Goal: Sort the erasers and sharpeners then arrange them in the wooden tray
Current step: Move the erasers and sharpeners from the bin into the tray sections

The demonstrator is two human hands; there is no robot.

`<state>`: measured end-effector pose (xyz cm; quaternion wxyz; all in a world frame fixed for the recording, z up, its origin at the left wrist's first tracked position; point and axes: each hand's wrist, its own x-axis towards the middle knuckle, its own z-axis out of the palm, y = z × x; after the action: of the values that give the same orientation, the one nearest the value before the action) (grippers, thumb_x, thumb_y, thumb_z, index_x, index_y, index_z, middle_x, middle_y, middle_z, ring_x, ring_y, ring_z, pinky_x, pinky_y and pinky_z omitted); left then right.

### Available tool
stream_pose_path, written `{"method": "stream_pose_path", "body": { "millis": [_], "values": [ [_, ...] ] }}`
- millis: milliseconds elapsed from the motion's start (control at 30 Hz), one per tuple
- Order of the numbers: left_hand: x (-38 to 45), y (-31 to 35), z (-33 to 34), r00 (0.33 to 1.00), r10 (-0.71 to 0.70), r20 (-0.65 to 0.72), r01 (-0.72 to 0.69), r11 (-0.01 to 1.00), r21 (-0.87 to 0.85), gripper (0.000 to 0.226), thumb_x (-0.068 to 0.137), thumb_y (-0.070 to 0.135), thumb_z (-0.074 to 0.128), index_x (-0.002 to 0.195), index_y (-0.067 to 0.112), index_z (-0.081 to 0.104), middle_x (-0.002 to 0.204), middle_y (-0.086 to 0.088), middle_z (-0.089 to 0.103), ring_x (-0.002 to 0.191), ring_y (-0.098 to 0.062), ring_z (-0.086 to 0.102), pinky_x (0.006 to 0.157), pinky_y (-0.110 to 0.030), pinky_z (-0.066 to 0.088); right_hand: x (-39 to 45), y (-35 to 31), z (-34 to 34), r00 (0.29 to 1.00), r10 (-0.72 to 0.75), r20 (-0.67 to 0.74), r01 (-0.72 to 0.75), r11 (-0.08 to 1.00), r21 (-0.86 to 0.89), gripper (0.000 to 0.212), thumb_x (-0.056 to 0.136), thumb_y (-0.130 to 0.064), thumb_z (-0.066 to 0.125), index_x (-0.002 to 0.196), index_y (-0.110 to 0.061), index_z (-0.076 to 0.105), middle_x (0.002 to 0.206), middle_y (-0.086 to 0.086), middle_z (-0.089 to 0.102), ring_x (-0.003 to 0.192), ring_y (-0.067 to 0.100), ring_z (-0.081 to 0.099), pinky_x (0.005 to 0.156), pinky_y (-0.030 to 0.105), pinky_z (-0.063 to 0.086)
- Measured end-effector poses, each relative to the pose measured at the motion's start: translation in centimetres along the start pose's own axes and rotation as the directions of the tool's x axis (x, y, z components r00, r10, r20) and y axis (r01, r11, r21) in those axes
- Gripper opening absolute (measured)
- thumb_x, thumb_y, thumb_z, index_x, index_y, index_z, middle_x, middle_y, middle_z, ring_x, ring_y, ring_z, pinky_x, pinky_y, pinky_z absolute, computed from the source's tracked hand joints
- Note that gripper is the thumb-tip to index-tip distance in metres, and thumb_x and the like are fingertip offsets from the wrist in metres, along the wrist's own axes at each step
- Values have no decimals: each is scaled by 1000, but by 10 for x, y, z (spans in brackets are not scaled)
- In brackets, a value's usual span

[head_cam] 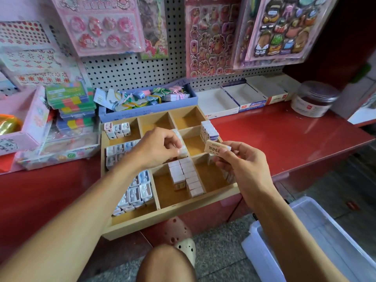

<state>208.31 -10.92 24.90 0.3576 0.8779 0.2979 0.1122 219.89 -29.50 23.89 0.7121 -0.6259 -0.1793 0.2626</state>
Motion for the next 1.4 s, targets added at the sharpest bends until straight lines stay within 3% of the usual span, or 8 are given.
{"method": "stream_pose_path", "body": {
  "millis": [100, 233, 367, 567, 667, 767, 867, 1400],
  "values": [
    [-1, 0, -1, 1000, -11, -8, 11, 1000, 4, 8, 81, 21, 78, 81, 23, 70, 76, 5, 68, 65, -2, 59, 63, -18, 45, 1, -1, 2, 1000, 4, -10, -5, 1000, -7, 5, 92, -5, 69, 93, -10, 70, 92, 16, 75, 77, 23, 74, 67, 23, 59],
    [-6, 10, -5, 988, 14, -153, -20, 999, -39, 8, 88, 24, 70, 80, 24, 70, 73, 8, 69, 68, -8, 66, 65, -26, 52, -2, -4, 8, 999, -4, 35, 7, 996, -91, 5, 89, -10, 75, 92, -11, 72, 86, 17, 75, 71, 21, 70, 62, 25, 53],
    [-21, 39, -12, 998, 56, -17, -57, 895, -442, 7, 88, 15, 69, 94, 11, 72, 87, -10, 74, 71, -25, 73, 62, -38, 58, -7, -10, 19, 996, -4, 92, 9, 998, -57, 6, 86, -11, 76, 90, -12, 72, 76, 8, 68, 62, 11, 58, 57, 20, 47],
    [-27, 53, -19, 996, 83, -13, -79, 866, -494, 30, 78, -5, 75, 105, 6, 66, 85, -10, 71, 65, -24, 68, 61, -31, 58, -11, -20, 22, 990, -18, 138, 29, 996, -82, 6, 86, -12, 77, 88, -12, 72, 74, 3, 68, 63, 10, 58, 56, 20, 48],
    [-19, 44, -31, 997, 43, -64, -66, 906, -419, 26, 76, -5, 77, 96, 8, 65, 82, -13, 72, 63, -23, 69, 58, -28, 57, -10, -22, 9, 996, -25, 89, 39, 986, -162, 9, 92, -8, 67, 86, -14, 72, 70, 3, 69, 63, 15, 60, 59, 26, 48],
    [-3, 23, -41, 990, 26, -139, -32, 999, -42, 21, 75, 7, 81, 89, 17, 68, 81, -1, 69, 72, -21, 67, 69, -32, 55, -7, -25, -14, 1000, -20, -19, 17, 985, -174, 17, 96, -7, 60, 86, -16, 70, 74, 0, 71, 67, 15, 63, 58, 25, 51],
    [7, 7, -39, 989, 21, -144, 11, 975, 223, 17, 78, 14, 78, 87, 24, 66, 81, 10, 62, 80, -15, 61, 72, -27, 47, -4, -27, -36, 996, -5, -93, -12, 983, -185, 17, 97, -6, 58, 86, -15, 68, 81, 7, 69, 69, 16, 62, 61, 27, 51],
    [33, -10, -4, 975, 116, -187, -17, 887, 461, 14, 81, 7, 67, 89, 18, 71, 91, -1, 62, 85, -19, 53, 74, -36, 42, 5, -1, -81, 968, 41, -246, -103, 964, -244, 15, 97, -5, 57, 96, -15, 68, 90, 7, 70, 77, 18, 65, 69, 31, 53]
  ]
}}
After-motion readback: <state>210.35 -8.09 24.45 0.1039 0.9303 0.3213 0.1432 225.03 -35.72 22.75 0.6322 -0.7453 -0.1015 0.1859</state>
